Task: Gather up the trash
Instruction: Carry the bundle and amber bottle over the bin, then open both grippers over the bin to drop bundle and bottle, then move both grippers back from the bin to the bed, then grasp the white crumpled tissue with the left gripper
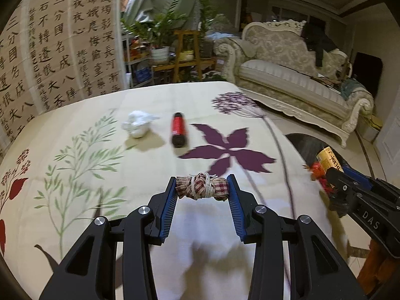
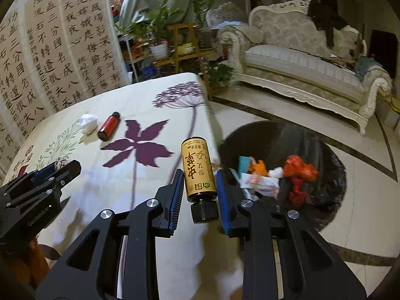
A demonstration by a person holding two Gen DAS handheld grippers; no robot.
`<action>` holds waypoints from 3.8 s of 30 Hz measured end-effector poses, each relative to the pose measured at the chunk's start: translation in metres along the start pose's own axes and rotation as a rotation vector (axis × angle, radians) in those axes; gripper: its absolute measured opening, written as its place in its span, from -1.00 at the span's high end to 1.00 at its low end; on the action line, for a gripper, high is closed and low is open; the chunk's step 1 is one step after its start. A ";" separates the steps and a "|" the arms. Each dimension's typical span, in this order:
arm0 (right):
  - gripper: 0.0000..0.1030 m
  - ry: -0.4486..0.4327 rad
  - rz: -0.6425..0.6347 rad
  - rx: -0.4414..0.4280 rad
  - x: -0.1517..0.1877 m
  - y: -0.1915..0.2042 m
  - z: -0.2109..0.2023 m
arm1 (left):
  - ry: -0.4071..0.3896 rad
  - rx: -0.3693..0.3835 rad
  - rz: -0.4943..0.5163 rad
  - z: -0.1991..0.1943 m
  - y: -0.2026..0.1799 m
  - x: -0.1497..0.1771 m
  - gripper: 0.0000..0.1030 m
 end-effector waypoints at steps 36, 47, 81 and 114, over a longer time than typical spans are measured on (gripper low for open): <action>0.49 -0.077 0.147 0.216 -0.030 -0.144 0.010 | -0.024 0.152 0.188 0.057 -0.167 -0.043 0.22; 0.47 -0.062 0.160 0.245 -0.034 -0.160 0.027 | 0.023 0.155 0.186 0.078 -0.178 -0.050 0.10; -0.68 -0.144 0.170 0.236 -0.037 -0.115 0.003 | -0.016 0.063 0.087 0.050 -0.096 -0.051 -0.53; -0.67 0.011 -0.040 -0.043 -0.079 0.082 0.112 | 0.104 -0.090 -0.077 0.126 0.108 -0.064 -0.02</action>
Point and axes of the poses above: each gripper's, at about its wrist camera, not at the fingertips, and z roughly the way its jaws point, y to its left, x to its underside, the point moved 8 cm from there along z, roughly the way its jaws point, and after that the axes turned 6 degrees about -x, right-handed, at the moved point
